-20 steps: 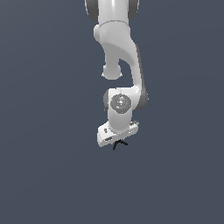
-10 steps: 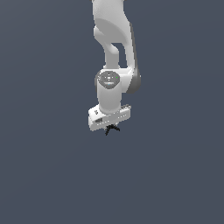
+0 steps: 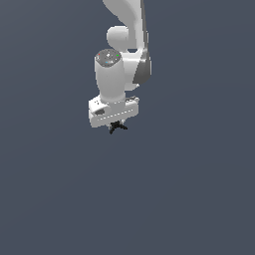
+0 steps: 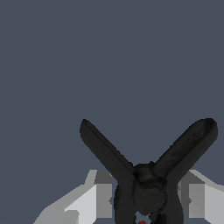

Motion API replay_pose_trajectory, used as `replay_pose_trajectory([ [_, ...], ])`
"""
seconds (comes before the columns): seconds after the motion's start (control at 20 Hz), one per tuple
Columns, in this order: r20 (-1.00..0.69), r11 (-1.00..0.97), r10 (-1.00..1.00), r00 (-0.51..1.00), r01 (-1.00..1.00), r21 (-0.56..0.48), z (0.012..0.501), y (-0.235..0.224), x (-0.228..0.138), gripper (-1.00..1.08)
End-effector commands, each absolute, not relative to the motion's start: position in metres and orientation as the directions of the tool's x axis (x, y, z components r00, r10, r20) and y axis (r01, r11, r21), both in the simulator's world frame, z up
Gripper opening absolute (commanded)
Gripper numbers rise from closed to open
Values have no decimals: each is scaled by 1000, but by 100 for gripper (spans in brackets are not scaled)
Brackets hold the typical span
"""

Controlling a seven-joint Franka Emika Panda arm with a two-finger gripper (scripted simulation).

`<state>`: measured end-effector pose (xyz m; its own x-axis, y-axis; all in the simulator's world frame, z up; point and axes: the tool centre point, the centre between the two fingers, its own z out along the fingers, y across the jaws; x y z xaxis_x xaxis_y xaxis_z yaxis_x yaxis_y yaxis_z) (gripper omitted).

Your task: Pick up the object and move it to a goal position.

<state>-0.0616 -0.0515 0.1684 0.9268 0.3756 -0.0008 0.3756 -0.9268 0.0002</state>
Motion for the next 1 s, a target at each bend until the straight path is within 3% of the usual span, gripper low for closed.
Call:
replay_pose_trajectory([
  [0.0,0,-927,375,927,375,0,184,-63,-77,-100],
  [0.5,1,-927,375,927,375,-2,240,-100,-127,-100],
  [0.95,1,-927,376,927,376,-1,264,-117,-147,-100],
])
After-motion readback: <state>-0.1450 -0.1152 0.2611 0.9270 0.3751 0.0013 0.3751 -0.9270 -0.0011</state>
